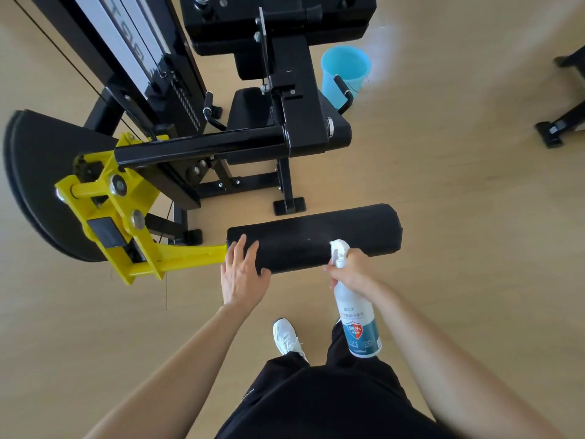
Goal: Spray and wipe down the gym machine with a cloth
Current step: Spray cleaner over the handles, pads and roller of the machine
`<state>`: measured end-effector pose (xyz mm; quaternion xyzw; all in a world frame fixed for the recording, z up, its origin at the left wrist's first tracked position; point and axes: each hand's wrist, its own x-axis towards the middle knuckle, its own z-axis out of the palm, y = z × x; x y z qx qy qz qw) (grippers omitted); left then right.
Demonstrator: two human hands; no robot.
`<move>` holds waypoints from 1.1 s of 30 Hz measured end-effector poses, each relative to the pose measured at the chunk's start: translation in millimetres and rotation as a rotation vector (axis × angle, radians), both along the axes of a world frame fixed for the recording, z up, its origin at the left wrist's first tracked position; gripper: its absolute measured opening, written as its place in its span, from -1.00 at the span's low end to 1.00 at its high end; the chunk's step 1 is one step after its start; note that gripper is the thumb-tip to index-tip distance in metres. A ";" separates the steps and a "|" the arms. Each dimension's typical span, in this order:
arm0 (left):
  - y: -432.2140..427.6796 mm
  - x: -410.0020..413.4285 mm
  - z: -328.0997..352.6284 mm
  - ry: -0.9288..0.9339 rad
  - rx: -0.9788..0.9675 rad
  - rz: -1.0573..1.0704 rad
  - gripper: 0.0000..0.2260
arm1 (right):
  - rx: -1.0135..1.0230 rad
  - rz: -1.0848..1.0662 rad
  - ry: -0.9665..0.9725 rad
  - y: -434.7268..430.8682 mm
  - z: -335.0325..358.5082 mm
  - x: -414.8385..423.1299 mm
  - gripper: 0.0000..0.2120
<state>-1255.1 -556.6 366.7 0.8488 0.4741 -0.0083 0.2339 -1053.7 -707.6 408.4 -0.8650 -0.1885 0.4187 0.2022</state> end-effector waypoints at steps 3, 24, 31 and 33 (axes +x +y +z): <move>12.4 1.5 -2.7 0.131 -0.061 -0.047 -0.33 | -0.004 0.079 0.029 16.8 3.8 -16.0 -0.72; -30.5 -39.5 -16.5 0.062 -0.185 0.034 -0.58 | 0.010 -0.179 -0.004 -25.9 -11.9 17.0 -0.80; -5.7 -10.0 -4.3 -0.108 0.011 -0.004 -0.56 | 0.011 -0.508 0.021 -55.1 -17.7 38.3 -0.78; 0.5 -2.4 -5.0 -0.055 -0.025 -0.035 -0.47 | 0.022 -0.528 0.036 -57.0 -19.3 39.1 -0.74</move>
